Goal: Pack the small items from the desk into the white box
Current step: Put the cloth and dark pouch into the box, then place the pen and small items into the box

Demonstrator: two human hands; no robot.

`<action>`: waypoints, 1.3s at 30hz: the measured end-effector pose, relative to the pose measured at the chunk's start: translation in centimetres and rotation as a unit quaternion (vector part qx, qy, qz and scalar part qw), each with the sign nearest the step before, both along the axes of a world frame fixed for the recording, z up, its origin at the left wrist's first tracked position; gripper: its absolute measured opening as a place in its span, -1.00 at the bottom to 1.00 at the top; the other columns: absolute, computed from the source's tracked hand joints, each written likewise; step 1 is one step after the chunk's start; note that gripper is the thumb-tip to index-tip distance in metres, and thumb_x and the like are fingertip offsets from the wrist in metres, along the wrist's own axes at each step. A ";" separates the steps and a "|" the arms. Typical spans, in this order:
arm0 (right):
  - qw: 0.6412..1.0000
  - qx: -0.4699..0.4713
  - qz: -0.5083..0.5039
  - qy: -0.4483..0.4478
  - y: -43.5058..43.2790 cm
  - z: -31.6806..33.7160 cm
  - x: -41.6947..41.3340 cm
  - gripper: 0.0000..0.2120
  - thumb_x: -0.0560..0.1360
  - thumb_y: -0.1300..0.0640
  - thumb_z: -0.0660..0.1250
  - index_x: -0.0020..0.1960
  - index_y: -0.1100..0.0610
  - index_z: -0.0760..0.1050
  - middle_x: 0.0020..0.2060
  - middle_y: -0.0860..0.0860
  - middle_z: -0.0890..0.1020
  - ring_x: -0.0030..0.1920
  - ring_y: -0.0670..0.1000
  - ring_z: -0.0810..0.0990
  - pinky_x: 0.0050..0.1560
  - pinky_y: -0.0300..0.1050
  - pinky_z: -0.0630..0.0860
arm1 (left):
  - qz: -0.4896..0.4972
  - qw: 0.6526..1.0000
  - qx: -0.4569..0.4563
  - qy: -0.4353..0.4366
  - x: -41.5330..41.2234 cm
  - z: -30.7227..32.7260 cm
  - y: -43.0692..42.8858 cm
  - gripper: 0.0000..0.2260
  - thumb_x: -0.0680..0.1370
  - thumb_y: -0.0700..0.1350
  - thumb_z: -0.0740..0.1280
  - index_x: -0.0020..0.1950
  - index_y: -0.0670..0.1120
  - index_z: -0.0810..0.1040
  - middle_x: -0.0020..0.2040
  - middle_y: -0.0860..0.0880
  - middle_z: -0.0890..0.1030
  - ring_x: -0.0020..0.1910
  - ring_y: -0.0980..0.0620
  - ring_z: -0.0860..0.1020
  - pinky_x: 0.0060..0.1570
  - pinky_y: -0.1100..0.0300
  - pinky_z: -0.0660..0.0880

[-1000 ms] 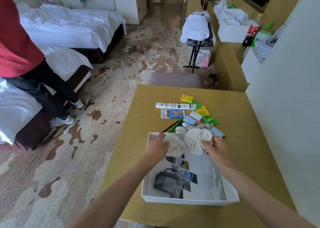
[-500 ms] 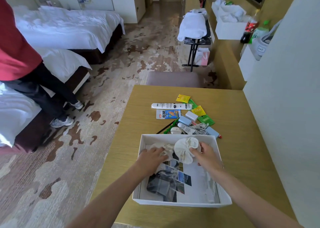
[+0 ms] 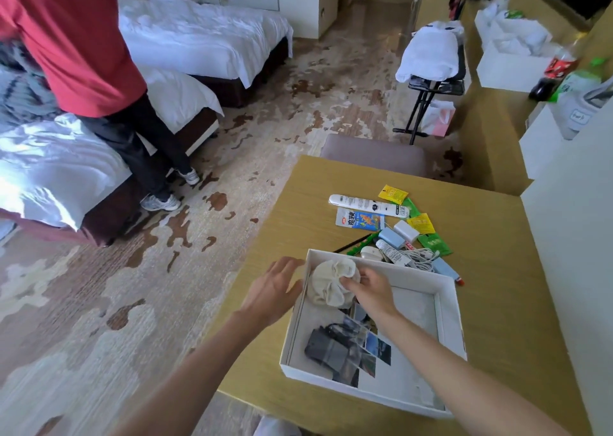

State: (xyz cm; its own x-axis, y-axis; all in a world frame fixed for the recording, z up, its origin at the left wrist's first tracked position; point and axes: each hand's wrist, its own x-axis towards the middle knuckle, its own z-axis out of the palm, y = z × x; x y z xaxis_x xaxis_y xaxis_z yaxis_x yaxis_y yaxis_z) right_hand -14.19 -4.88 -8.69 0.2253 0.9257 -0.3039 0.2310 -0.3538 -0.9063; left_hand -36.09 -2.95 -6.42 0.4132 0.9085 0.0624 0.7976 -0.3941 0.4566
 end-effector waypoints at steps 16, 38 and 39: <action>0.944 0.101 0.080 -0.305 -0.9 4.3 6.9 -0.82 0.49 -0.10 0.30 -0.04 -0.03 0.58 -0.20 -0.15 0.67 -0.20 -0.12 0.63 -0.25 -0.12 0.55 | 0.054 0.998 0.044 -0.004 4.2 1.8 3.0 -0.76 0.57 -0.12 0.19 0.20 -0.04 0.52 0.13 -0.01 0.58 0.13 -0.03 0.49 -0.19 0.05 0.55; 0.885 -0.115 0.155 -0.424 12.6 -2.2 11.5 -0.84 0.44 0.04 0.35 -0.02 0.07 0.48 -0.06 0.10 0.58 -0.01 0.16 0.58 -0.27 -0.10 0.31 | -0.103 0.955 -0.207 0.186 17.4 -5.5 17.5 -0.75 0.53 -0.05 0.27 0.20 0.01 0.47 0.20 -0.07 0.55 0.15 -0.13 0.54 -0.03 0.05 0.45; 0.879 -0.119 0.155 -0.436 12.9 -2.7 11.4 -0.79 0.43 0.05 0.36 0.04 0.08 0.49 -0.02 0.10 0.59 0.02 0.16 0.57 -0.26 -0.12 0.31 | -0.107 0.956 -0.198 0.189 17.7 -6.0 17.9 -0.76 0.53 -0.06 0.27 0.20 0.01 0.47 0.19 -0.06 0.55 0.13 -0.13 0.55 -0.08 0.06 0.43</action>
